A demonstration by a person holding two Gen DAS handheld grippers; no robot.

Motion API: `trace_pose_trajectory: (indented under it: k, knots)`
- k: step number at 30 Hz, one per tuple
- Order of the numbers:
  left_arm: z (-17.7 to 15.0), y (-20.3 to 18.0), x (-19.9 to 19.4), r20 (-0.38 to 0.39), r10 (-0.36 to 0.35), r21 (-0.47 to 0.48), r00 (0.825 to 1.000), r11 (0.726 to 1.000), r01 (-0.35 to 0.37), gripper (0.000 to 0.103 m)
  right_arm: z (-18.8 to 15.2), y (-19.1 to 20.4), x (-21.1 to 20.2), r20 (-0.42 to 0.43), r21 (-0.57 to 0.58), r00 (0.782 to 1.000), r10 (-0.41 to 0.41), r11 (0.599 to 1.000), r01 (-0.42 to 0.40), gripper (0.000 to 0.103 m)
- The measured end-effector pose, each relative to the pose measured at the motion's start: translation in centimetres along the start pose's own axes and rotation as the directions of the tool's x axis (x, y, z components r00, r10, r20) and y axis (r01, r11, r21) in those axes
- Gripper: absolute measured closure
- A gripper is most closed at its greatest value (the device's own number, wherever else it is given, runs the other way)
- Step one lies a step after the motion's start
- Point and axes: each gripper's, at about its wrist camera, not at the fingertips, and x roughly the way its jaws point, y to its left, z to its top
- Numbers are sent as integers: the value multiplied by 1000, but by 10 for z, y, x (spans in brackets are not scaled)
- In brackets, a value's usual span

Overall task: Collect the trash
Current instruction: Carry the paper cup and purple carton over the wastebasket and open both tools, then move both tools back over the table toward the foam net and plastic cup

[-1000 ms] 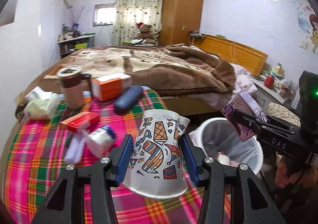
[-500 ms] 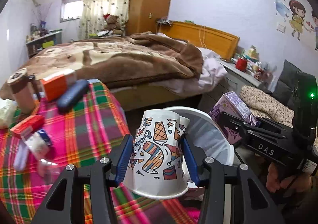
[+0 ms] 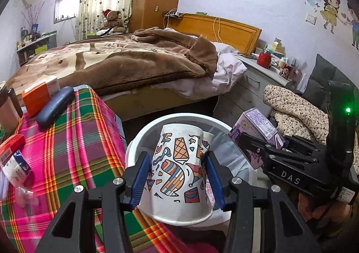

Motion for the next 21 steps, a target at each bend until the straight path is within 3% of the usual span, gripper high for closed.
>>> trace_pose_trajectory:
  k: [13, 14, 15, 17, 21]
  knots:
    - [2, -1, 25, -38, -25, -21, 999, 999, 24, 47, -2, -7, 11, -37, 7, 999, -32, 999, 32, 60]
    - [2, -1, 25, -39, -28, -25, 999, 999, 27, 44, -2, -7, 12, -40, 5, 999, -33, 999, 33, 58]
    - [2, 0, 25, -39, -22, -27, 999, 999, 21, 39, -3, -7, 12, -42, 4, 999, -31, 999, 32, 49]
    - [2, 1, 23, -33, -7, -21, 999, 1000, 7, 35, -3, -8, 11, -40, 2, 999, -26, 1000, 26, 39]
    - [2, 7, 18, -26, -9, -39, 1000, 999, 8, 35, -2, -6, 8, -31, -3, 999, -27, 1000, 27, 39]
